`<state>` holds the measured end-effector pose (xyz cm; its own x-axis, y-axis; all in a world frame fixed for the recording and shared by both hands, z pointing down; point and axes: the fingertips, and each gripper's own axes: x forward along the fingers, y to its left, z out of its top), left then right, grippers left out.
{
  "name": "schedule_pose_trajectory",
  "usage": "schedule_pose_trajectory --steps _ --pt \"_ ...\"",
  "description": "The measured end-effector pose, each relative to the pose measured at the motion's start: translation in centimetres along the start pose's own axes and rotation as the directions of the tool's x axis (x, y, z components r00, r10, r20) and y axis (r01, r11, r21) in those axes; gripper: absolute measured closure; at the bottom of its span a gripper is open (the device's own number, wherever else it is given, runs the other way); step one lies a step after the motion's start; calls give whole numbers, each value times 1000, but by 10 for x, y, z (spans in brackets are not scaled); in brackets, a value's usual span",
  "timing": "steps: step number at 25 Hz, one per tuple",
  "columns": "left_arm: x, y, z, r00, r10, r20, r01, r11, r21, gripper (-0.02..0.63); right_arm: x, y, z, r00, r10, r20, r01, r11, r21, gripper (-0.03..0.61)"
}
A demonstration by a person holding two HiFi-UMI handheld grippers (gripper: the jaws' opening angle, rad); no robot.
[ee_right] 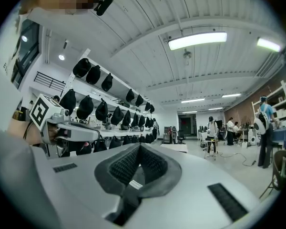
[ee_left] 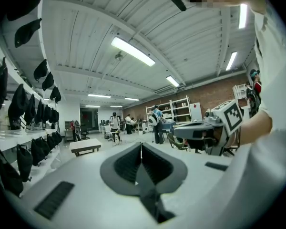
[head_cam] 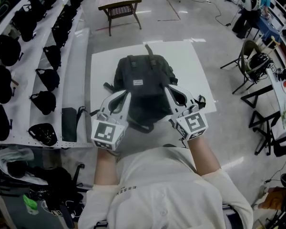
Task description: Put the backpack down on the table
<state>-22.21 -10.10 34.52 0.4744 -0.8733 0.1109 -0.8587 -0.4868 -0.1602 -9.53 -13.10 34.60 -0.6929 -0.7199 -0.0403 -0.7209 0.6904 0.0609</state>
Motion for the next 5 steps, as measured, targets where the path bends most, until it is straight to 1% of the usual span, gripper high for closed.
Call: schedule_pose_trajectory --steps 5 --pt "-3 5 -5 1000 2 -3 -2 1000 4 609 1 4 -4 1000 -5 -1 4 1000 -4 565"
